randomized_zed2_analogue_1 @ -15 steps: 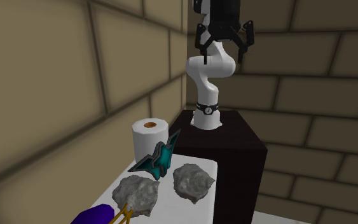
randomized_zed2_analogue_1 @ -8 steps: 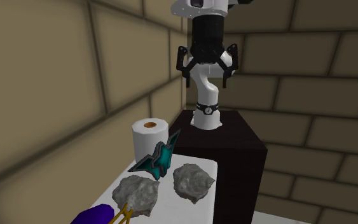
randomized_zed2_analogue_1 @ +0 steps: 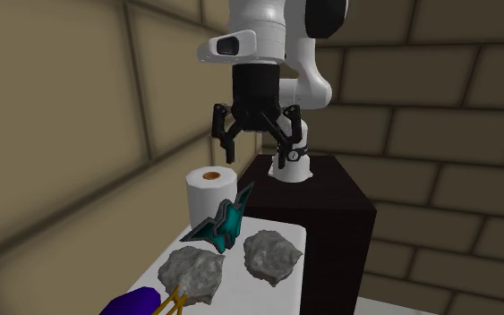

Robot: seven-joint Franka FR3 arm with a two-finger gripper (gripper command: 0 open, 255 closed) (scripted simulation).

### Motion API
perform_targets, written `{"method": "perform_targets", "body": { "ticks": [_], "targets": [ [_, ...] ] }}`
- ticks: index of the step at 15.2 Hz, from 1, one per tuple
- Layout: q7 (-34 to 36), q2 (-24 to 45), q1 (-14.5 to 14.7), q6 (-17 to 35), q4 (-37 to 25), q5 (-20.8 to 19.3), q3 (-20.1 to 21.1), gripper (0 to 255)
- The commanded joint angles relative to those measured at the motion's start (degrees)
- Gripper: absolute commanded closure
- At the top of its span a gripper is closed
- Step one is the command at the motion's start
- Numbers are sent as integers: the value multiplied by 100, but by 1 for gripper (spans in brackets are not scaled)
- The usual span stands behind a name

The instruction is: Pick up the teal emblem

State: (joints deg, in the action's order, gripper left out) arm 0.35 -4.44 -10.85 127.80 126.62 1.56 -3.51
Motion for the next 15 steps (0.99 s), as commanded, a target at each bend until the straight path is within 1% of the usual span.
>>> {"method": "perform_targets", "body": {
  "ticks": [1, 7, 15],
  "targets": [
    [-20, 370, -71, 243, -131, 19, -77, 0],
    [-53, 1462, -262, 668, -808, 150, -247, 0],
    [-112, 1806, -276, 1189, -628, 226, -225, 0]
  ]
}}
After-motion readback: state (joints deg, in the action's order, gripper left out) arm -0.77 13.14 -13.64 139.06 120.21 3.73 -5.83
